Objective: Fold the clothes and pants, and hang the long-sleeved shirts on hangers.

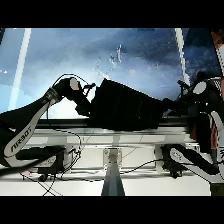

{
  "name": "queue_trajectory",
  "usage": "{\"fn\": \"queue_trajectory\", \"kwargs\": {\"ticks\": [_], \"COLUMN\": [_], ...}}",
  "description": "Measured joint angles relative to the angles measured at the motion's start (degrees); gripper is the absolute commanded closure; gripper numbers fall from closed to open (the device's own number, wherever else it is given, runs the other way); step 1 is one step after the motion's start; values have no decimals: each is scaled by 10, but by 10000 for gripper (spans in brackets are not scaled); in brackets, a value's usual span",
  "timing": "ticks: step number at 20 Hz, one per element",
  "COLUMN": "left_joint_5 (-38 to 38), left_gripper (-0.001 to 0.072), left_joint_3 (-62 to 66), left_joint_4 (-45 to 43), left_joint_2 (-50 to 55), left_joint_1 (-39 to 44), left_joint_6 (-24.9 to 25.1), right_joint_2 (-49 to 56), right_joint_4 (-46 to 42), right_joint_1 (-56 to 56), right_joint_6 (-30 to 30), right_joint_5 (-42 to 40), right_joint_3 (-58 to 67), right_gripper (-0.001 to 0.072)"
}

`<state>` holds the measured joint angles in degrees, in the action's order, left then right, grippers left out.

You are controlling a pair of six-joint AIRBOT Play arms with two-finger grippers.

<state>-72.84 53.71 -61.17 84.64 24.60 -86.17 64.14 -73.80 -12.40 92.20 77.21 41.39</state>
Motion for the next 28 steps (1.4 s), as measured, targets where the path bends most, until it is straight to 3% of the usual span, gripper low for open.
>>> {"fn": "queue_trajectory", "kwargs": {"ticks": [4,9,17,19,20,25,28], "left_joint_5": [13,21,23,23,23,23,23], "left_gripper": [17,17,17,17,17,17,17], "left_joint_3": [0,0,0,0,0,0,0], "left_joint_4": [14,43,61,62,62,64,64], "left_joint_2": [2,2,2,2,2,2,2], "left_joint_1": [0,0,0,0,0,0,0], "left_joint_6": [1,6,16,16,17,17,17], "right_joint_2": [2,3,1,1,1,1,1], "right_joint_4": [57,137,258,258,255,200,183], "right_joint_1": [-61,-84,-90,-90,-90,-90,-90], "right_joint_6": [-34,-80,-204,-214,-217,-211,-208], "right_joint_5": [15,-54,-64,-50,-41,20,43], "right_joint_3": [-29,-114,-137,-122,-113,-54,-27], "right_gripper": [125,125,133,290,303,294,134]}}
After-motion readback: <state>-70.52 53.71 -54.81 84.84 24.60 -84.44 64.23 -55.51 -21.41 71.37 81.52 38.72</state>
